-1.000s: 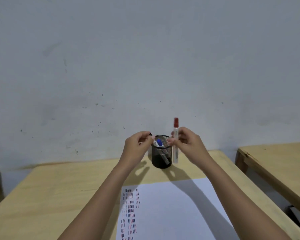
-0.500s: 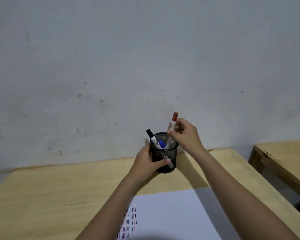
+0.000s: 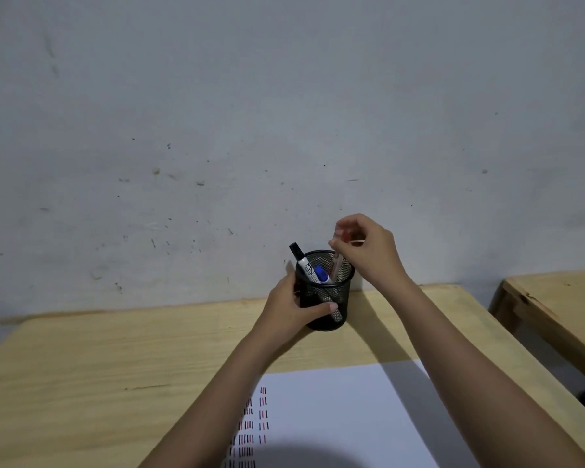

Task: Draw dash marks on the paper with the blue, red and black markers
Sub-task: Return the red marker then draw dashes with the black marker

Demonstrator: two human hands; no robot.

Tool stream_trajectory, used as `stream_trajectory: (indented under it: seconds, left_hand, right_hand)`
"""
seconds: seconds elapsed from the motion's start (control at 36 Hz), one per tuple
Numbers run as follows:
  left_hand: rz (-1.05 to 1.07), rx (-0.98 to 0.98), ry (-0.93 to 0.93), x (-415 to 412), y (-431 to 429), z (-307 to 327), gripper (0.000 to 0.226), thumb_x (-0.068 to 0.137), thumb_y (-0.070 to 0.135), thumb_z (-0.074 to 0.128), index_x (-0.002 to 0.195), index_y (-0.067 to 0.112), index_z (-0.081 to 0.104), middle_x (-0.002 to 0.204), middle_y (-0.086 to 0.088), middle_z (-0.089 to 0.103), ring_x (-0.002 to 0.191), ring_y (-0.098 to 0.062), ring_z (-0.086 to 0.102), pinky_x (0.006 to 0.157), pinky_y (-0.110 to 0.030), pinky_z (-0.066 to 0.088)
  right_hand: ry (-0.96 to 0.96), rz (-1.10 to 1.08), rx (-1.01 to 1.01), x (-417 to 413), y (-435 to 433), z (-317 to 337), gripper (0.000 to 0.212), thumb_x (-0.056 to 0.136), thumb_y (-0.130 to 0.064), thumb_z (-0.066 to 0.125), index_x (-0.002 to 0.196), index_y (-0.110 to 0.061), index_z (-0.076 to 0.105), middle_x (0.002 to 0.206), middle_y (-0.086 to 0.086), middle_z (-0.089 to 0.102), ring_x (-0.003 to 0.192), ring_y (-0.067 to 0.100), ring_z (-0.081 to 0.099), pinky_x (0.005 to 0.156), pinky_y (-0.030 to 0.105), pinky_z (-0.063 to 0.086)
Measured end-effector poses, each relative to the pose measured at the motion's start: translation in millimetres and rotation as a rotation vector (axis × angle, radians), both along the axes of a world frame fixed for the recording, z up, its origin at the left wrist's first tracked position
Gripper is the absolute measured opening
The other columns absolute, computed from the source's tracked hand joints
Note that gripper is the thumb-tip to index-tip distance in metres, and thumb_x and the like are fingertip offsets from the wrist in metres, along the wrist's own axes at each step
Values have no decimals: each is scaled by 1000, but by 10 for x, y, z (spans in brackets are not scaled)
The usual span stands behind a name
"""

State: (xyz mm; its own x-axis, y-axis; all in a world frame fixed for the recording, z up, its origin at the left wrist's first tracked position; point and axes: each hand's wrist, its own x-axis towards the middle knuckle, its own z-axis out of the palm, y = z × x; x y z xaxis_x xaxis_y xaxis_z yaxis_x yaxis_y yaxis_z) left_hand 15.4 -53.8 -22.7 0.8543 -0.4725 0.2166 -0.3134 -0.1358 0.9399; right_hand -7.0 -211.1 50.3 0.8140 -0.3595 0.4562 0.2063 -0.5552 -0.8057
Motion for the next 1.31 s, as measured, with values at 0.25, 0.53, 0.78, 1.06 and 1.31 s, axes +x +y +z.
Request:
stream_trajectory:
  seconds: [0.25,0.53,0.78,1.06,1.31]
  left_hand:
    - [-2,23,-5,-12,13,1,57,66,28,82,117,27,55,115,10,66,106,0,61,90,-20,49]
    - [-17,30,33,-2,25,-4,61,65,31,81,119,27,53,118,6,65,109,-6,61,95,-30,51]
    - [-5,16,30,10,12,-29,65,59,39,82,116,27,55,117,4,65,108,-8,62,97,-36,51]
    - [117,57,-13,-83,5,-9,57,64,33,83,114,23,56,109,1,50,94,-3,59,75,-11,48]
    - [212,-28,108,-248,10,87,46,67,9,80,107,4,58,104,-6,62,81,-7,62,61,-5,48]
  right_hand:
    - [-120,87,-75,-127,211,402,10,78,-5,68,86,-10,66,82,2,66,73,11,63,60,8,50]
    - [483,183,-480,171,291,353,19,73,-19,75,89,-10,69,95,7,70,85,21,67,72,30,56]
    - [628,203,-563,232,310,336,9,75,-16,71,83,-13,69,88,7,66,78,21,58,56,24,44]
    - [408,200,-412,82,295,403,9,74,-14,71,78,-12,64,74,1,62,65,11,55,49,11,41]
    - [-68,137,-140,-347,449,640,8,79,-7,64,85,-13,60,78,-5,61,74,2,58,65,2,45]
